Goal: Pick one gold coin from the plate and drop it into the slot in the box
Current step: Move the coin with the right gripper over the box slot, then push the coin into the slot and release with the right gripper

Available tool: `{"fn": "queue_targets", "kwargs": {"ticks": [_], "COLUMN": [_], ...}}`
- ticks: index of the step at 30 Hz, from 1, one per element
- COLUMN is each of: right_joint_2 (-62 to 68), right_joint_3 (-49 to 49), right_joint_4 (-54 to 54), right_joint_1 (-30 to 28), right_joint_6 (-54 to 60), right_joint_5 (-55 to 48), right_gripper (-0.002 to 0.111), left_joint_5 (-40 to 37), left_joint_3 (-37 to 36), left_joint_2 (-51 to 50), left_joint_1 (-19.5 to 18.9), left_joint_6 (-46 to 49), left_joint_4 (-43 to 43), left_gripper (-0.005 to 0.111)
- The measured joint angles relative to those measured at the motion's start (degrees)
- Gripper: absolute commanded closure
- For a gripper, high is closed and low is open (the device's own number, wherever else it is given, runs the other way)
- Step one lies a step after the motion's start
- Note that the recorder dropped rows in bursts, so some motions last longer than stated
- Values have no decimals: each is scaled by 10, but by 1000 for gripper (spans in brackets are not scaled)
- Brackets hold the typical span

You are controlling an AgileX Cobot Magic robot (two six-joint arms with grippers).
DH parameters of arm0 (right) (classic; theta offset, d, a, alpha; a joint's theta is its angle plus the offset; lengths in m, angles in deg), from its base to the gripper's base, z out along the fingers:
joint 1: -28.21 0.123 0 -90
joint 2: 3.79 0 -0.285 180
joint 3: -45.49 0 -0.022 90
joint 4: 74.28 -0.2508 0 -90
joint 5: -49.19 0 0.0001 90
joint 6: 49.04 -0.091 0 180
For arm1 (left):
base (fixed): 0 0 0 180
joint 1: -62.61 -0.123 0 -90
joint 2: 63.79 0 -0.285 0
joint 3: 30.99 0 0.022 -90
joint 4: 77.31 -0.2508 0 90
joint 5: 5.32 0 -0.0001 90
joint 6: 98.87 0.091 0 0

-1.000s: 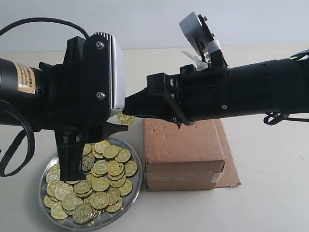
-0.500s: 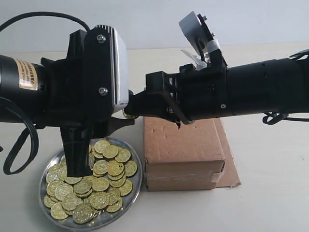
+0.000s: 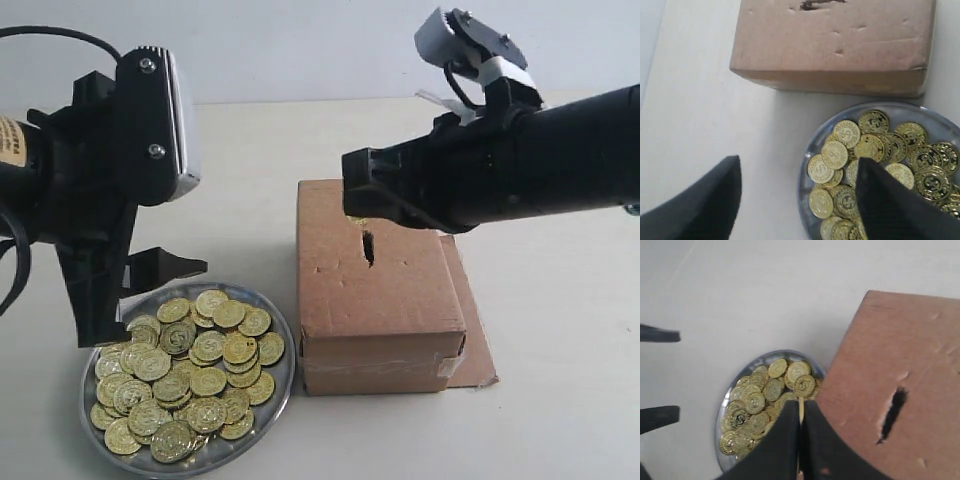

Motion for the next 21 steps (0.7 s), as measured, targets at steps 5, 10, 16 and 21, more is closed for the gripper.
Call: {"fn": "queue_targets", "kwargs": {"ticks": [5, 10, 16, 21], "right_joint_2": [14, 91, 158, 185], "right_joint_3": [76, 166, 193, 209], "right_joint_4": [310, 534, 490, 461], "right_joint_1": [0, 0, 0, 0], "right_joint_6": [-267, -466, -475, -473], "right_joint_5": [-52, -191, -204, -196], "right_gripper": [108, 108, 108, 108], "left_joint_5": [-25, -98, -119, -120], "left_joint_3": [0, 0, 0, 0], "left_joint_2": [35, 67, 67, 67], "left_joint_1": [-1, -1, -1, -1], "left_joint_6": [-45, -70, -77, -78], "left_joint_4": [-2, -3, -4, -4], "left_gripper": [84, 85, 85, 85]}}
